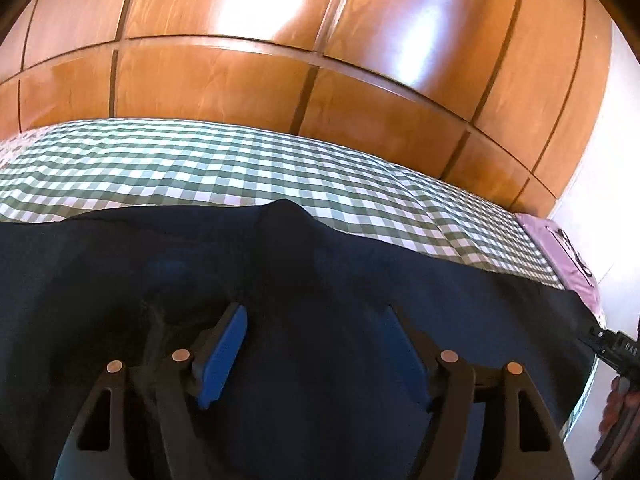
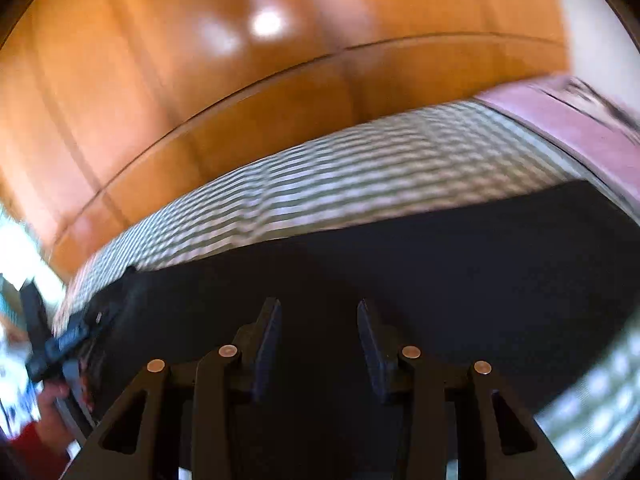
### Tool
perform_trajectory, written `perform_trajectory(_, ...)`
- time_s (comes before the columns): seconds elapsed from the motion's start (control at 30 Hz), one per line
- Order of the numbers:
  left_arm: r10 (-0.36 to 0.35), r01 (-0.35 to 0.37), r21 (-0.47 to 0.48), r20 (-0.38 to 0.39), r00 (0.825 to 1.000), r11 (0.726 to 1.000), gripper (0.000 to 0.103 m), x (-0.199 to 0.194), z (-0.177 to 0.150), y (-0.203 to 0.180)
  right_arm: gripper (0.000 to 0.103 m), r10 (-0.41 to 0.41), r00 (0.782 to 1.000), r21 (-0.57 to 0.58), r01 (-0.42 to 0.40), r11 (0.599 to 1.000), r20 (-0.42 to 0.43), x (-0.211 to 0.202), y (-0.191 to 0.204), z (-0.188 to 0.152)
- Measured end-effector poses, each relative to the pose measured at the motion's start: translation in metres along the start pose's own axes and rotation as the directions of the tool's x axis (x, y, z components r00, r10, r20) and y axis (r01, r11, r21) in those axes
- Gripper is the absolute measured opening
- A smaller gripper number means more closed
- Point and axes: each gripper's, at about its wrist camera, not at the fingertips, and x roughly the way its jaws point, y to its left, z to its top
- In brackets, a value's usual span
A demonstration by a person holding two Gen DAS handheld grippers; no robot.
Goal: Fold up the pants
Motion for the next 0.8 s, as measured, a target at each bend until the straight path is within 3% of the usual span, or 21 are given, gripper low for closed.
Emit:
perform_trajectory(0.1, -0.002, 0.002, -0.016, -0.003, 1.0, 1.0, 0.072, 0.0, -0.002, 0.002, 0.041, -0.069, 0.997, 0.081, 0.066, 0.995, 0.04, -0.025, -0.038, -0.002)
perform_trajectory(0.2, -0.008, 0.008, -0.044, -0.001, 1.0, 0.999, 0.072, -0.002, -0.003, 0.008, 0.041, -0.085, 0.995, 0.188, 0.073, 0.979, 0.055, -0.04, -0.069, -0.006)
perform_trajectory(0.37, 0.001, -0.001, -0.05, 0.001, 1.0, 0.999, 0.072, -0.004, -0.007, 0.009, 0.041, -0.123, 0.988, 0.363, 0.082, 0.928, 0.092, -0.062, -0.118, -0.013)
perform_trajectory(0.47, 0.02, -0.02, -0.035, -0.009, 1.0, 0.999, 0.072, -0.002, -0.007, 0.006, 0.047, -0.171, 0.982, 0.425, 0.119, 0.897, 0.085, -0.067, -0.135, -0.017)
perform_trajectory(0.6, 0.041, -0.042, -0.015, -0.027, 0.999, 0.999, 0.072, 0.0, -0.006, 0.003, 0.05, -0.148, 0.985, 0.513, 0.084, 0.854, 0.086, -0.064, -0.155, -0.024)
perform_trajectory(0.8, 0.07, -0.068, 0.044, -0.042, 0.997, 0.997, 0.072, -0.002, -0.01, 0.0, 0.05, -0.125, 0.98, 0.583, 0.011, 0.812, 0.155, -0.06, -0.171, -0.021)
